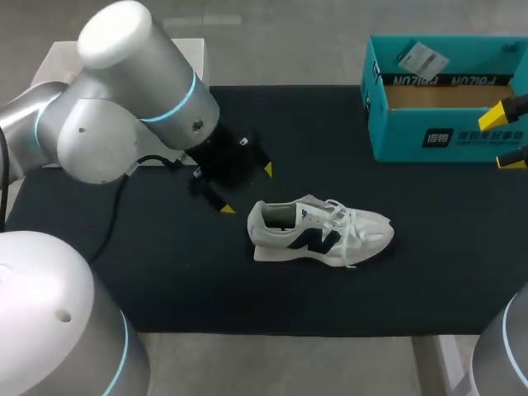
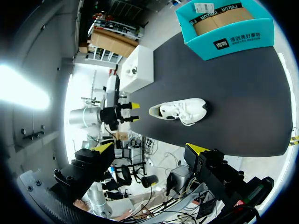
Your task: Take the shoe out of the shoebox, open the shoe tongue, remove and reinsert the insole, then place the shoe into the shoebox
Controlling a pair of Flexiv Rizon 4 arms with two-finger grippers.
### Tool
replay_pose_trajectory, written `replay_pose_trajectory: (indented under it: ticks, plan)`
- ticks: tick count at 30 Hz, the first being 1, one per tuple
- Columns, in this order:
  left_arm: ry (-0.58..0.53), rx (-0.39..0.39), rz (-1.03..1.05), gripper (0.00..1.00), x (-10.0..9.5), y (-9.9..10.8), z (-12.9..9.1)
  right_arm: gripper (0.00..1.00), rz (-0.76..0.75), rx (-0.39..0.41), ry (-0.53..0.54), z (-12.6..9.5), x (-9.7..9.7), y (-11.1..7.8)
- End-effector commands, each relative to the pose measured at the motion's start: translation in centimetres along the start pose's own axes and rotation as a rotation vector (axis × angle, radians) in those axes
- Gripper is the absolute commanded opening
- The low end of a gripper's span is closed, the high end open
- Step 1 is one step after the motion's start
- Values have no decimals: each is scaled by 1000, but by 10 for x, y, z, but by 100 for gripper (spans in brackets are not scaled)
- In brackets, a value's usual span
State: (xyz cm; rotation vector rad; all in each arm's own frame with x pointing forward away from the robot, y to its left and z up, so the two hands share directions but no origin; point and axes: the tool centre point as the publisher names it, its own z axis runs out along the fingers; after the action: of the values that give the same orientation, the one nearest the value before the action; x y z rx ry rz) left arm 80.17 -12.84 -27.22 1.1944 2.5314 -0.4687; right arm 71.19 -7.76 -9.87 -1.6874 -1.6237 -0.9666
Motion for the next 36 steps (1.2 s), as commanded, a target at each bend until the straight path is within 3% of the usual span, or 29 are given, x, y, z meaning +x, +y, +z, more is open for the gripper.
replay_pose_trajectory:
  ticks: [1,16,19,22,27,31,36]
  plan:
    - [-91,249,-593,100,-5,8,-6,100,1,-1,-2,1,0,0]
    - [-91,249,-593,100,-5,8,-6,100,1,-1,-2,1,0,0]
    - [-69,266,-680,100,-3,11,-4,100,1,-1,-2,1,0,0]
    - [-26,323,-670,100,1,15,1,100,1,-1,-2,1,0,0]
    - [71,505,-541,100,15,27,16,100,1,-1,-2,1,0,0]
    - [115,472,-614,100,30,40,30,100,1,-1,-2,1,0,0]
    - [105,527,-705,100,42,40,40,100,1,-1,-2,1,0,0]
